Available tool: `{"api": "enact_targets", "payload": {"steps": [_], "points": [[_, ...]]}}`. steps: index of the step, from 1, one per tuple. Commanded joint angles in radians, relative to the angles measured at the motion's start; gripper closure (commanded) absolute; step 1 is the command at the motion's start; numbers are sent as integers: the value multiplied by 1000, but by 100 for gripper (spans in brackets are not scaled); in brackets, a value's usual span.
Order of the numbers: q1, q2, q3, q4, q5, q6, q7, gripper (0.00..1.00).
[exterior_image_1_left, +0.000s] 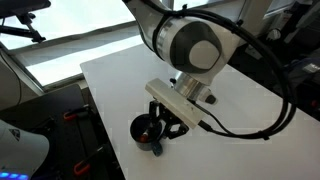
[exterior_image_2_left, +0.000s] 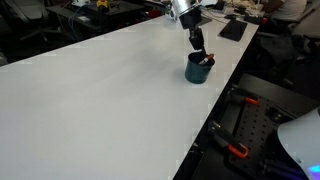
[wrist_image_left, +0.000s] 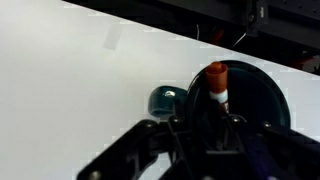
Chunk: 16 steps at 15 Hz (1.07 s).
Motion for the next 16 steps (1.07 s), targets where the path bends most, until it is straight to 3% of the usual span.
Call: {"api": "enact_targets", "payload": {"steps": [1, 6, 7, 10, 16], "points": [[0, -4, -2, 7, 6, -7, 3, 39], [20, -65, 2, -40, -17, 15, 20, 3], [7, -10, 0, 1, -2, -1, 0, 19], [16, -24, 3, -1, -3, -3, -2, 0], [30, -6, 20, 3, -7, -9, 2, 0]]}}
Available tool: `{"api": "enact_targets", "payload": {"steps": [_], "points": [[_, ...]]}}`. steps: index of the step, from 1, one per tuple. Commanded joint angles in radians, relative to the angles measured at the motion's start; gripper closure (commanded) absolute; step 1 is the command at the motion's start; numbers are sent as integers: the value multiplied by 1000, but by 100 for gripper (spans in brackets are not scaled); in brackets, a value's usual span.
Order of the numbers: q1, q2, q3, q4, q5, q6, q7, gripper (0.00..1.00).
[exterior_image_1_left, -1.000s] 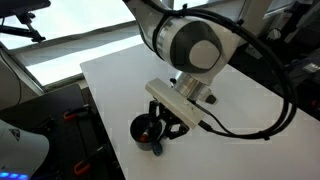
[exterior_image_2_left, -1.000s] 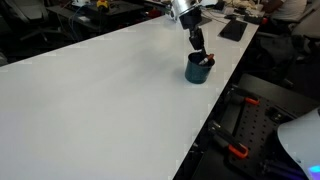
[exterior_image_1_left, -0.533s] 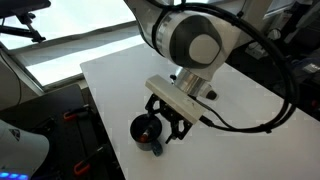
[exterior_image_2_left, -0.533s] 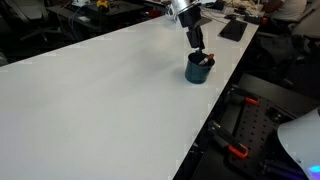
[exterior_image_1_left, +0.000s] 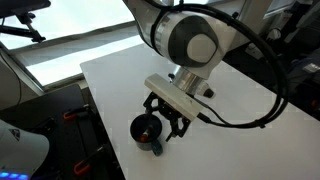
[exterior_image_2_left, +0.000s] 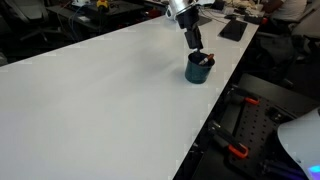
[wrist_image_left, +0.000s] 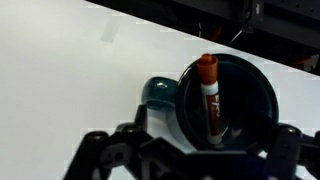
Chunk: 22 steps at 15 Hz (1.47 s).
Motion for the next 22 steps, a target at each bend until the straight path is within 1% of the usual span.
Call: {"api": "enact_targets", "payload": {"steps": [1, 6, 11, 15, 16, 18, 22], "points": [[17, 3, 8, 4, -6, -8, 6, 0], [39, -15, 8, -2, -10, -2, 34, 0], [47, -97, 7, -47, -6, 42, 51, 0], [43, -148, 8, -65, 12, 66, 34, 0], [42, -91, 4, -14, 3, 37, 20, 0], [43, -113, 3, -25, 4, 39, 20, 0], [43, -117, 3, -33, 4, 44, 20, 0]]}}
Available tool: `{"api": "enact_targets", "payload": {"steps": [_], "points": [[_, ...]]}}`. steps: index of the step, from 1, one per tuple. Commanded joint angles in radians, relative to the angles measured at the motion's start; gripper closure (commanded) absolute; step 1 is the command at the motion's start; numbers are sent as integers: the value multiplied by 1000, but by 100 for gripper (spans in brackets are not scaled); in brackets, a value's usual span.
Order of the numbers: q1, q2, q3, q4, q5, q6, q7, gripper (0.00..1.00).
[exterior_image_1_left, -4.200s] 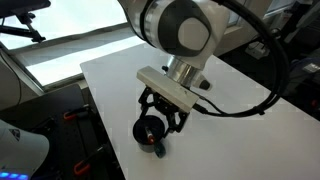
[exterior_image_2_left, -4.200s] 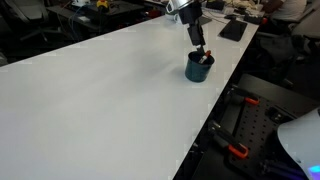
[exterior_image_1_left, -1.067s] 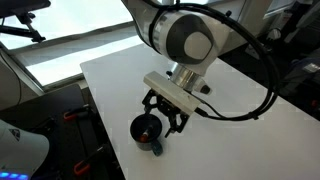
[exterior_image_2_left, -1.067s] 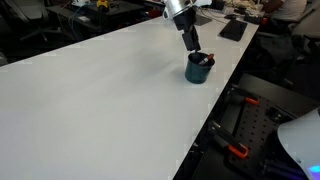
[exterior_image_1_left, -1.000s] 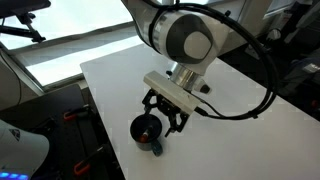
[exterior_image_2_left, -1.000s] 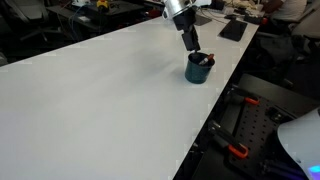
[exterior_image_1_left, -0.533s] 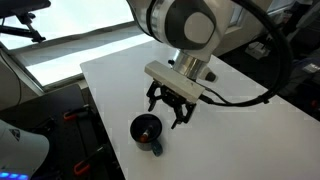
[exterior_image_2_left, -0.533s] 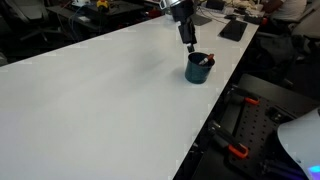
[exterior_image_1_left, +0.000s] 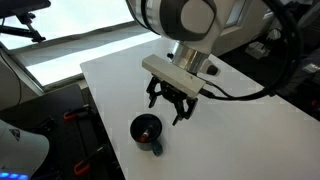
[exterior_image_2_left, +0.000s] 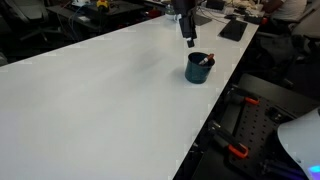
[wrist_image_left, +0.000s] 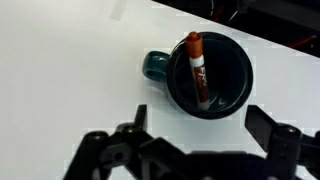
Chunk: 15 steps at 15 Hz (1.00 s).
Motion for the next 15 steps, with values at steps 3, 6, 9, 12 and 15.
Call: {"api": "enact_targets", "payload": {"steps": [3, 6, 9, 12, 15], "points": [[2, 0, -2, -1, 1, 0, 0, 0], [2, 5, -1, -1, 1, 1, -2, 0], [6, 10, 0, -13, -2, -3, 9, 0], [21, -2, 4, -71, -24, 13, 33, 0], [50, -29, 8, -162, -67, 42, 75, 0]]}}
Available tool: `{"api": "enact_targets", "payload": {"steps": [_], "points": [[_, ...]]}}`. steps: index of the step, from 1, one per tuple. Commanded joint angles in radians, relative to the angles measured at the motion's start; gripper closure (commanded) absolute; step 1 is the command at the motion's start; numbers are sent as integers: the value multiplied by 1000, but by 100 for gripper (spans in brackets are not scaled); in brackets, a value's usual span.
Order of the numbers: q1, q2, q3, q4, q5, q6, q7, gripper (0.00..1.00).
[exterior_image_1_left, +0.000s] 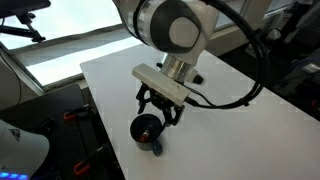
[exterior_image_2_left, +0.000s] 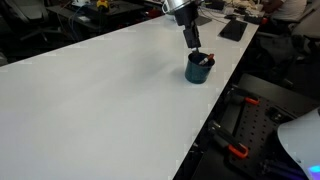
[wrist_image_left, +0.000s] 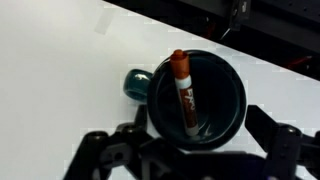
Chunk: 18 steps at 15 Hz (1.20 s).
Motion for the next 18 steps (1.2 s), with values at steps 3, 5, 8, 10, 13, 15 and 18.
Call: {"api": "enact_targets", "payload": {"steps": [3, 5, 8, 10, 13, 15, 18], "points": [[27, -5, 8, -70, -30, 22, 52, 0], [31, -2, 11, -80, -31, 24, 57, 0], [25, 4, 9, -69, -29, 20, 56, 0], [22, 18, 9, -60, -25, 20, 45, 0], [22, 51, 11, -32, -29, 6, 36, 0], [23, 39, 10, -53, -31, 22, 48, 0], [22, 65, 11, -34, -32, 22, 48, 0]]}}
